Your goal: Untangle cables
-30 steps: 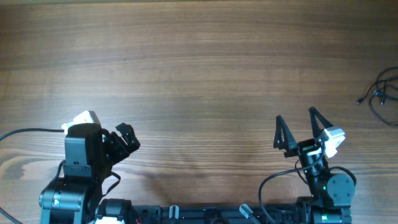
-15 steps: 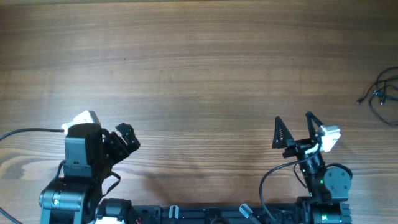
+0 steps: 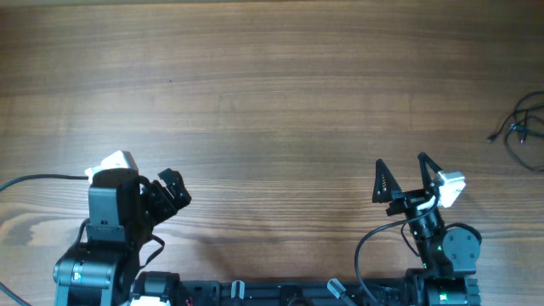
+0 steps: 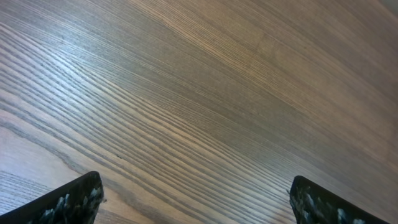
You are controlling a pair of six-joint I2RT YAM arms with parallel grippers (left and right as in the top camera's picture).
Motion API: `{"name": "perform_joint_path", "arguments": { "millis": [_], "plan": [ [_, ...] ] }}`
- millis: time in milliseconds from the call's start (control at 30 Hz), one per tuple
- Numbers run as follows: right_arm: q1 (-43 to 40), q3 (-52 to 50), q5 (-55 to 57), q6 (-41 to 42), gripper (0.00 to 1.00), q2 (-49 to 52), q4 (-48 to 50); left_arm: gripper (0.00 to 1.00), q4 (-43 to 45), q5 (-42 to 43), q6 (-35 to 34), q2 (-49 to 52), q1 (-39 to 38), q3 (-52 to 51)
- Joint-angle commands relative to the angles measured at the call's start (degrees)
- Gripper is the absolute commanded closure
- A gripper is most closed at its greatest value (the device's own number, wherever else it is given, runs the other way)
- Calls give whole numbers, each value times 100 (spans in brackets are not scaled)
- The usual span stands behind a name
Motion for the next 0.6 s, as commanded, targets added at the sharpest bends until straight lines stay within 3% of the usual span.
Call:
{"name": "perform_joint_path", "arguments": {
  "millis": [0,200,333,567],
  "plan": [
    [13,0,114,22,0,-85,17,3,-2,66,116,-11,35,39],
    [13,0,116,22,0,-83,17,4,2,98,55,-11,35,39],
    [13,0,116,22,0,-83,17,6,278,1014,39,-11,35,39],
    [13,0,116,20,0,-83,17,0,269,885,50,-9,37,39]
  ]
}}
